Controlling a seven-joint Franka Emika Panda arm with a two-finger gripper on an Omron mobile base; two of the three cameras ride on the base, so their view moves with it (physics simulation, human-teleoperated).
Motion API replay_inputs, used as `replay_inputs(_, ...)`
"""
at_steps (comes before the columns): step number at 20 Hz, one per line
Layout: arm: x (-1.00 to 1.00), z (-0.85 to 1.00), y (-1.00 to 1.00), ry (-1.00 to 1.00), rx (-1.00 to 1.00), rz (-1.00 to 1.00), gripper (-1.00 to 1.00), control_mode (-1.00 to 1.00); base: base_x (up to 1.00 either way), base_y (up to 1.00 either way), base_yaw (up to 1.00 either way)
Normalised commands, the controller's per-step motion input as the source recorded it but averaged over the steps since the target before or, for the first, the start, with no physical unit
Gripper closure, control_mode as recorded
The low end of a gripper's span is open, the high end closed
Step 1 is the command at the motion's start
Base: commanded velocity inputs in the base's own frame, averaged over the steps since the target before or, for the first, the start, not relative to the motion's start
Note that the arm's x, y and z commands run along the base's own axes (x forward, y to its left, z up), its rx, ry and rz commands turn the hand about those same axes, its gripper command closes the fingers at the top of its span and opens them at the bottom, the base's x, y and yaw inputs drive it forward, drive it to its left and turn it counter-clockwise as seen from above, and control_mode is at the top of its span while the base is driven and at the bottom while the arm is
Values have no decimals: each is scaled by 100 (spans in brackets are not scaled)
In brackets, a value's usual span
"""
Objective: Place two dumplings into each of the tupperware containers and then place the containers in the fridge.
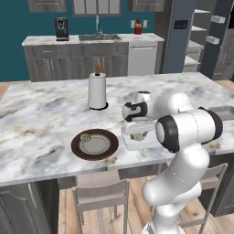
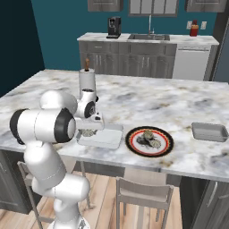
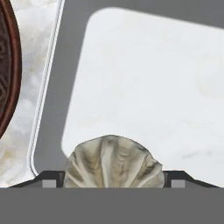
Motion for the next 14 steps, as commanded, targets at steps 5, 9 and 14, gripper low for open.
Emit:
replay_inputs(5, 0, -3, 0, 0, 0, 0, -100, -100, 0, 0, 0)
replay_inputs(9, 12, 0, 0, 0, 0, 0, -100, -100, 0, 0, 0)
replay_inputs(14, 22, 0, 0, 0, 0, 0, -100, -100, 0, 0, 0)
